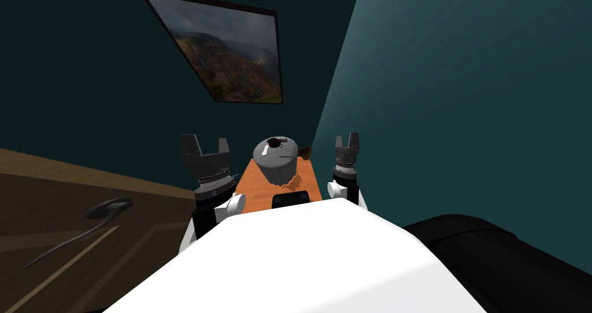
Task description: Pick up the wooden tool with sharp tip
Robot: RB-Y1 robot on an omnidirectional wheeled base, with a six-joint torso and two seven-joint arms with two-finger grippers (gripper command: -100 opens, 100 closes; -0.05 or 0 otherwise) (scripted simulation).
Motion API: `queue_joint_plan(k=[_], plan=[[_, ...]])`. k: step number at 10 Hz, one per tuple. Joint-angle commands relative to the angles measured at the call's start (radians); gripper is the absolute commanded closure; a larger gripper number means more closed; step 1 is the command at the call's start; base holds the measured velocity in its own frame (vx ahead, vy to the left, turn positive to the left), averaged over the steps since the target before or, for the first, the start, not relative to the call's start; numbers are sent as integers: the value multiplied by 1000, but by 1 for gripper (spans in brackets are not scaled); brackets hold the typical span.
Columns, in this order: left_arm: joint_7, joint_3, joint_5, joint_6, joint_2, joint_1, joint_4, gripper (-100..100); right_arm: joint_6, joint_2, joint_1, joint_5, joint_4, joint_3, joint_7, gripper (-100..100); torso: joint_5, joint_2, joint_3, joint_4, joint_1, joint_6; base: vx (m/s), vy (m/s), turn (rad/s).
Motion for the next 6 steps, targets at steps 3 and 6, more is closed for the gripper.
queue_joint_plan(k=[3,6], plan=[[-17,39,45,77,84,-57,70,-100,0,0,0,0,0,0,0,0,0,0,0,0,-1,0,0,-20,-139],[-31,70,81,140,126,-103,127,-100,0,0,0,0,0,0,0,0,0,0,0,0,-1,0,2,-23,-118]])
